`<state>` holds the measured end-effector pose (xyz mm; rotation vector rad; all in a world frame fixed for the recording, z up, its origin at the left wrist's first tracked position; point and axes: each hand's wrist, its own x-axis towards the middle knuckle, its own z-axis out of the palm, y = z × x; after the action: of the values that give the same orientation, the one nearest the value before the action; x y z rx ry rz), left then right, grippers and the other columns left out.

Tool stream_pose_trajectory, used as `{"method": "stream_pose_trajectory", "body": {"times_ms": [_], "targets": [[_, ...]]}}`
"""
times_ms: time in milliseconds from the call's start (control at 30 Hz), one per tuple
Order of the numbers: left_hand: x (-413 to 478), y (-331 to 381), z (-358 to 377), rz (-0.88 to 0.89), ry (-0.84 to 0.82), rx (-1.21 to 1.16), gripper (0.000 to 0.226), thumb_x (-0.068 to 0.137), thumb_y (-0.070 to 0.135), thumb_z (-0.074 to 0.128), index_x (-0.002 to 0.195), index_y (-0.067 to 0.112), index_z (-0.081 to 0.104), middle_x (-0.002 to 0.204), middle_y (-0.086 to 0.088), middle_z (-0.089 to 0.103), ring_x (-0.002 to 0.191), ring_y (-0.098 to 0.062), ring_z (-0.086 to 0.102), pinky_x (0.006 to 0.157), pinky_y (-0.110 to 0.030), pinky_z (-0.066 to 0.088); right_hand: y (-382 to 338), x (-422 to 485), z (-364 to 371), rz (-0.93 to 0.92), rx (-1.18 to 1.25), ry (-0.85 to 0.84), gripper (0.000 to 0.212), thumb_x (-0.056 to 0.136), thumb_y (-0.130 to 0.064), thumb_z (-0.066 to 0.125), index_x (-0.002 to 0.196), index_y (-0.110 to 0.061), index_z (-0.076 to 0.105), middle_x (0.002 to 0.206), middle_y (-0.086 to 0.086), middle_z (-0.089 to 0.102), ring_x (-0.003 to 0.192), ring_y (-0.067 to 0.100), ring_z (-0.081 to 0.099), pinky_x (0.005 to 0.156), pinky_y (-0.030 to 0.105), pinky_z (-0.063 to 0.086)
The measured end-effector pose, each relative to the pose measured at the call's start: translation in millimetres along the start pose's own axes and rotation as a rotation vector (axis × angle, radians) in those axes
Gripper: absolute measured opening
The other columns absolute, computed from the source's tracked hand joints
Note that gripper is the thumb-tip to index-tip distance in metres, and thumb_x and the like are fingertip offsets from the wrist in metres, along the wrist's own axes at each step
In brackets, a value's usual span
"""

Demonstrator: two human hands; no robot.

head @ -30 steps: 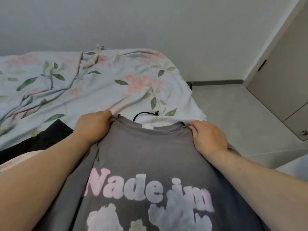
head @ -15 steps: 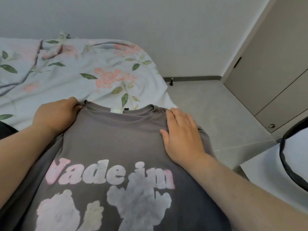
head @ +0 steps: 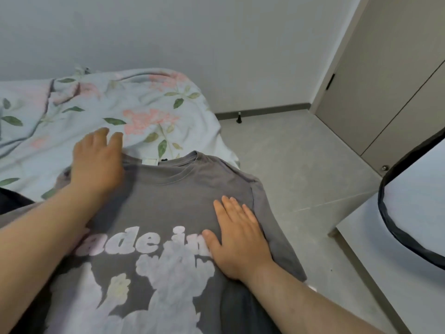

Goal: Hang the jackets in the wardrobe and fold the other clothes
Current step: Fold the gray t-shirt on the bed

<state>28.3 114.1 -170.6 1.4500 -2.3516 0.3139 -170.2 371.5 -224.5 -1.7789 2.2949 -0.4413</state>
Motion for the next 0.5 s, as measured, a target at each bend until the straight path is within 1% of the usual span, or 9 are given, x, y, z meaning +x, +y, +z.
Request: {"method": "stream_pose_trajectory", "body": {"times_ms": [33, 100, 167, 267, 333, 400, 433, 467, 500], "targets": [[-17.0, 35.3, -15.1, 0.008, 0.0, -0.157, 0.05, 0.073, 0.004, 0.05, 0.122, -0.001, 0.055, 0.124, -0.03, 0.053, 0.108, -0.05, 0.052, 0.09, -0.053, 0.043, 0.7, 1.5, -3.2, 0.01, 0.05, 0.012, 0.07, 0.095, -0.054, 0.024, 0.156, -0.018, 0.023, 0.165, 0.001, 0.014, 0.152, 0.014, 0.007, 0.121, 0.027, -0.008], [-64.0, 101.8, -37.1, -0.053, -0.238, -0.591, 0.043, 0.081, -0.002, 0.047, 0.122, 0.006, 0.057, 0.124, -0.012, 0.057, 0.114, -0.038, 0.053, 0.093, -0.038, 0.042, -1.9, 2.1, -14.5, 0.038, 0.195, 0.058, 0.053, 0.102, -0.035, 0.035, 0.15, -0.013, 0.037, 0.161, 0.003, 0.028, 0.149, 0.015, 0.019, 0.121, 0.024, 0.001], [-110.1, 142.8, -39.3, -0.081, -0.426, -0.774, 0.037, 0.092, 0.003, 0.049, 0.127, 0.011, 0.057, 0.127, -0.002, 0.057, 0.121, -0.028, 0.051, 0.101, -0.031, 0.037, -6.6, -6.9, -31.4, 0.068, 0.323, 0.1, 0.038, 0.102, -0.016, 0.043, 0.136, -0.008, 0.055, 0.152, 0.007, 0.043, 0.144, 0.019, 0.034, 0.12, 0.023, 0.014], [-140.1, 160.1, -21.1, 0.104, -0.361, -0.542, 0.051, 0.097, 0.041, 0.045, 0.145, 0.022, 0.045, 0.154, 0.003, 0.037, 0.145, -0.025, 0.027, 0.12, -0.041, 0.018, 8.7, -32.8, -44.7, 0.052, 0.182, 0.322, 0.029, 0.088, -0.011, 0.052, 0.113, -0.011, 0.068, 0.138, 0.01, 0.056, 0.132, 0.025, 0.047, 0.119, 0.036, 0.025], [-138.9, 159.4, -13.7, 0.174, -0.372, -0.361, 0.07, 0.089, 0.067, 0.031, 0.152, 0.036, 0.029, 0.162, 0.008, 0.017, 0.151, -0.02, 0.009, 0.122, -0.042, 0.007, 32.3, -44.8, -47.6, 0.238, 0.141, 0.372, 0.041, 0.086, -0.021, 0.055, 0.126, -0.013, 0.061, 0.14, 0.009, 0.052, 0.133, 0.026, 0.045, 0.118, 0.042, 0.028], [-138.9, 164.6, -7.7, 0.236, -0.361, -0.321, 0.076, 0.083, 0.074, 0.023, 0.152, 0.041, 0.024, 0.164, 0.007, 0.011, 0.152, -0.017, 0.003, 0.123, -0.044, 0.004, 52.8, -53.2, -55.1, 0.639, 0.45, 0.136, 0.059, 0.09, -0.034, 0.061, 0.142, -0.008, 0.048, 0.145, 0.011, 0.049, 0.136, 0.027, 0.045, 0.115, 0.042, 0.033], [-139.6, 165.5, -7.3, 0.258, -0.366, -0.32, 0.077, 0.083, 0.074, 0.023, 0.152, 0.042, 0.023, 0.164, 0.007, 0.01, 0.152, -0.016, 0.002, 0.123, -0.045, 0.004, 58.8, -54.4, -55.1, 0.753, 0.709, 0.016, 0.055, 0.091, -0.036, 0.064, 0.135, -0.004, 0.054, 0.135, 0.013, 0.059, 0.126, 0.029, 0.055, 0.108, 0.044, 0.042], [-139.3, 165.4, -7.9, 0.271, -0.374, -0.322, 0.077, 0.082, 0.073, 0.023, 0.152, 0.042, 0.024, 0.164, 0.007, 0.01, 0.152, -0.016, 0.002, 0.123, -0.045, 0.003, 62.5, -55.8, -54.8, 0.792, 0.894, -0.051, 0.042, 0.091, -0.035, 0.066, 0.118, -0.002, 0.066, 0.118, 0.015, 0.068, 0.109, 0.029, 0.065, 0.095, 0.045, 0.052], [-138.6, 165.6, -8.7, 0.273, -0.38, -0.325, 0.077, 0.082, 0.073, 0.023, 0.152, 0.043, 0.025, 0.164, 0.008, 0.011, 0.152, -0.016, 0.002, 0.123, -0.045, 0.003, 65.6, -57.4, -56.2, 0.782, 0.931, -0.069, 0.03, 0.091, -0.033, 0.066, 0.097, -0.004, 0.071, 0.1, 0.014, 0.073, 0.091, 0.027, 0.07, 0.08, 0.042, 0.056]]}}
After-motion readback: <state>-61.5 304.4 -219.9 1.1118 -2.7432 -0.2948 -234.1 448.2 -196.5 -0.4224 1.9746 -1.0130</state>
